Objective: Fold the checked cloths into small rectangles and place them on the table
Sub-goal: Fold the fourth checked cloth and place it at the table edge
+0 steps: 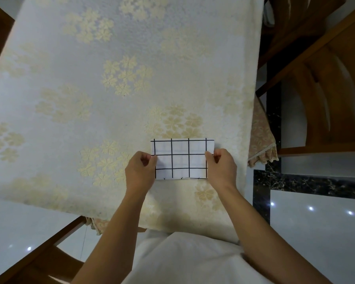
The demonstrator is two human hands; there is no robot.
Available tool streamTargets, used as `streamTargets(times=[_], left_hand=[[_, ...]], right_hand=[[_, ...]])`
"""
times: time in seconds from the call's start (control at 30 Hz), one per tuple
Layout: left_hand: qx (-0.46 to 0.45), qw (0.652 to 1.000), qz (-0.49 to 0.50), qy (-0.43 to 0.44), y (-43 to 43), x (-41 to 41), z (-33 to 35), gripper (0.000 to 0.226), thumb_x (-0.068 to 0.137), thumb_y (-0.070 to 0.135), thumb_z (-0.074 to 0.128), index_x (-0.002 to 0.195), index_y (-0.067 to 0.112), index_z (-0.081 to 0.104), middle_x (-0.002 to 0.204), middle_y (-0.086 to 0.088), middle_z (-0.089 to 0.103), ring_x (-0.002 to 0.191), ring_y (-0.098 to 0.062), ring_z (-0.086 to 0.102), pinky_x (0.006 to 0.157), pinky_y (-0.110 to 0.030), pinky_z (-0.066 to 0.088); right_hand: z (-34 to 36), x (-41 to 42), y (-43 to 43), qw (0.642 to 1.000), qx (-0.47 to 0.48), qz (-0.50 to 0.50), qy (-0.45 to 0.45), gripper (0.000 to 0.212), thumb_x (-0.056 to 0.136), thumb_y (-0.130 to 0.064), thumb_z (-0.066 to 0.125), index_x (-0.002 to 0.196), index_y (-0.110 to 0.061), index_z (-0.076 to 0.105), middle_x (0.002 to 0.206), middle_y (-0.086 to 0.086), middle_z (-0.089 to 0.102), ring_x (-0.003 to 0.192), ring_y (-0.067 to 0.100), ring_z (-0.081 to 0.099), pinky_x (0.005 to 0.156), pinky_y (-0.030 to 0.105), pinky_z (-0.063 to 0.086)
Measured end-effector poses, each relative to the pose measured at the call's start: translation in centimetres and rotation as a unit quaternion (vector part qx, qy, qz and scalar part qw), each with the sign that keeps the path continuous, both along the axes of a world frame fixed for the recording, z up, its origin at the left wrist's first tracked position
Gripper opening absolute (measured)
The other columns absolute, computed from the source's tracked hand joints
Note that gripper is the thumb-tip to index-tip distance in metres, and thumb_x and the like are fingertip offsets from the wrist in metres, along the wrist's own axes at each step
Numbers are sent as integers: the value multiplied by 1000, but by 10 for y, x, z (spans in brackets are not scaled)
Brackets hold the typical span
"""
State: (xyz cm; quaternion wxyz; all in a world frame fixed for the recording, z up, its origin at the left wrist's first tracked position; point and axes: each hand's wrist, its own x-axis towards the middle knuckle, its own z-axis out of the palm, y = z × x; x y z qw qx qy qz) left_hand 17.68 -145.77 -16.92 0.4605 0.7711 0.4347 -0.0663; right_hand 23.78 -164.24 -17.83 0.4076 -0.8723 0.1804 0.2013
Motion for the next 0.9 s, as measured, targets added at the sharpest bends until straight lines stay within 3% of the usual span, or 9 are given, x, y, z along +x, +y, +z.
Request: streamTargets(times=[0.13,0.2,0.27,0.33,0.43,0.5,0.6,0.77,0.9], left_hand=[[-136,985,84,-59,3,1,15,10,90,16,69,86,9,63,71,1,58,67,-13,51,65,-27,46],[-179,974,112,-78,4,1,25,10,89,16,71,96,13,64,80,-1,63,74,-15,57,68,-28,49],[-201,969,111,-94,5,0,34,23,91,19,69,114,17,65,97,-5,70,90,-19,66,80,-35,55],[-196,970,93,-109,4,0,44,24,94,19,64,118,19,67,104,-5,72,98,-22,69,86,-39,57],[-168,974,81,-126,-2,-1,55,15,98,20,58,101,18,73,98,-1,74,95,-23,69,85,-43,58],[-154,977,75,-125,-8,-2,59,17,99,23,57,96,18,73,94,-2,73,94,-25,68,85,-45,57],[-144,978,86,-126,-16,-6,63,18,99,24,57,91,19,72,91,-1,73,91,-23,67,80,-38,55],[-122,976,120,-135,-32,-19,66,18,98,23,58,85,26,71,88,2,73,82,-14,65,75,-28,52],[-117,967,176,-144,-54,-37,67,17,98,24,58,90,21,72,91,1,74,87,-17,67,78,-33,55]], right_hand=[[20,8,-5,997,75,-20,-9,17,100,-30,57,96,-14,55,82,-4,57,70,6,51,59,14,41],[30,11,-9,993,109,-28,-25,15,98,-30,61,91,-17,55,80,-3,59,69,7,51,62,15,42],[41,13,-13,987,151,-44,-32,13,95,-28,65,90,-19,57,79,-2,63,72,7,54,69,19,45],[52,14,-17,980,189,-59,-29,9,93,-27,69,95,-23,61,85,-8,68,80,0,61,74,15,46],[63,13,-20,975,208,-70,-39,9,91,-25,71,89,-30,64,87,-15,69,84,-7,64,78,12,48],[67,11,-22,977,198,-59,-60,13,92,-24,69,80,-25,67,81,-2,72,80,1,65,76,13,49],[71,7,-27,978,193,-35,-74,25,96,-26,64,79,-8,66,78,23,62,73,12,53,71,26,43],[76,9,-38,980,175,29,-91,30,99,-28,59,75,-10,65,64,12,51,64,12,45,63,29,39],[73,8,-50,976,161,102,-109,32,100,-30,57,76,-11,63,61,6,49,59,11,42,58,27,36]])
